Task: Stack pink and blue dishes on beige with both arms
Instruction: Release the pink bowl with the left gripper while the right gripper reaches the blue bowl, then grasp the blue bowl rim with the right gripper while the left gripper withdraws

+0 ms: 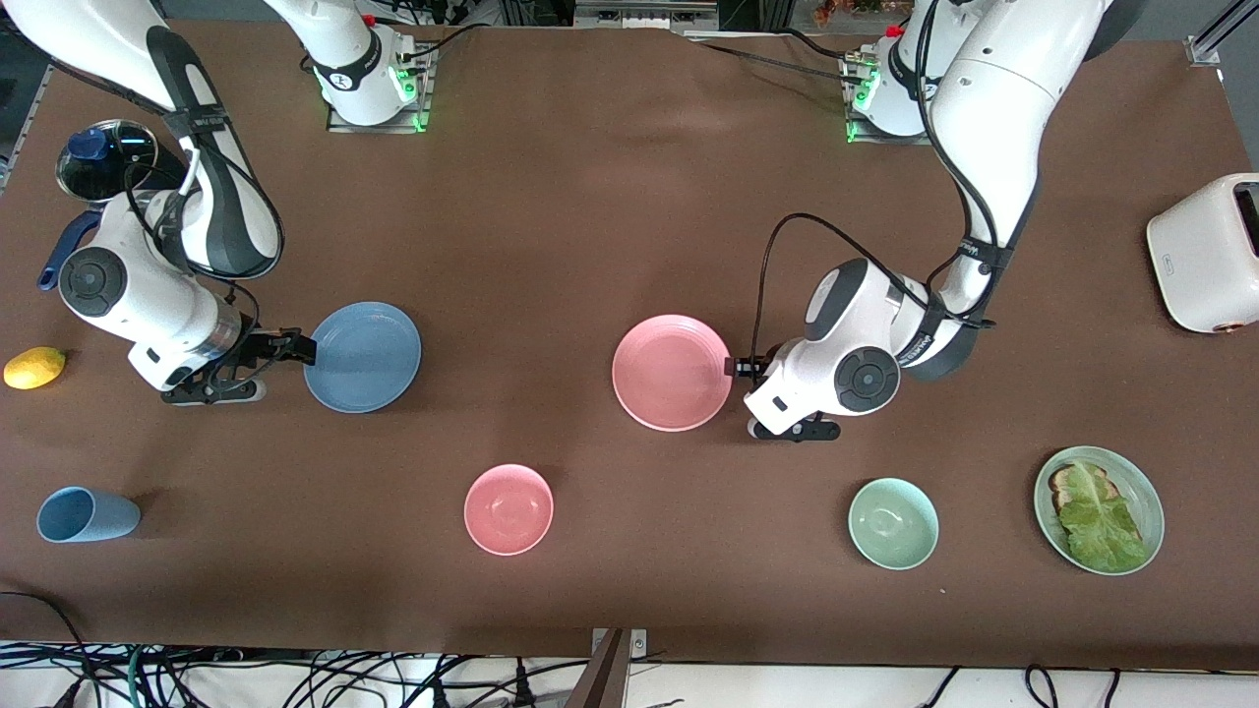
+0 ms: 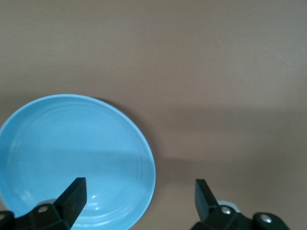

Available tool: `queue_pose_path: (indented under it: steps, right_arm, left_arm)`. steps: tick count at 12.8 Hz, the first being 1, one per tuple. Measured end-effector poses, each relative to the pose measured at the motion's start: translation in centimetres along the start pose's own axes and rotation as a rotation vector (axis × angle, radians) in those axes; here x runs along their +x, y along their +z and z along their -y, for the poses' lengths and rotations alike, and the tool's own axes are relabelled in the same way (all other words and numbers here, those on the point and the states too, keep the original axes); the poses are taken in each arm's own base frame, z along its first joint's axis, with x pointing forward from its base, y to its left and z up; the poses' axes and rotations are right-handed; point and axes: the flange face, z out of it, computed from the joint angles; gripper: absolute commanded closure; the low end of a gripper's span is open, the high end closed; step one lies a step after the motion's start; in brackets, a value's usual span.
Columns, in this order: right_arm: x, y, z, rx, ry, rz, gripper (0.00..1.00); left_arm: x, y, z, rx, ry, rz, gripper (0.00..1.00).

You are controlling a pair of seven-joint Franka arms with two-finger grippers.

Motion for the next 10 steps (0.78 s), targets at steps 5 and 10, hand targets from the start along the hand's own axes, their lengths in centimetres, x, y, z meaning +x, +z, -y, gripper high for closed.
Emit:
queue_pose_path:
  steps: [5,10]
  right_arm:
    - [-1.2,5.8,0.2,0.006,-0.001,-0.026,0.08]
    - [-2.2,6.5,0.3,0.007,-0.002,-0.014,0.47]
  left_arm:
    - [0.8,-6.1,7.5,-0.011,-0.095,0.000,0.00]
    - [-0.4,-12.3,17.4,0.021,-0.026,0.037,0.00]
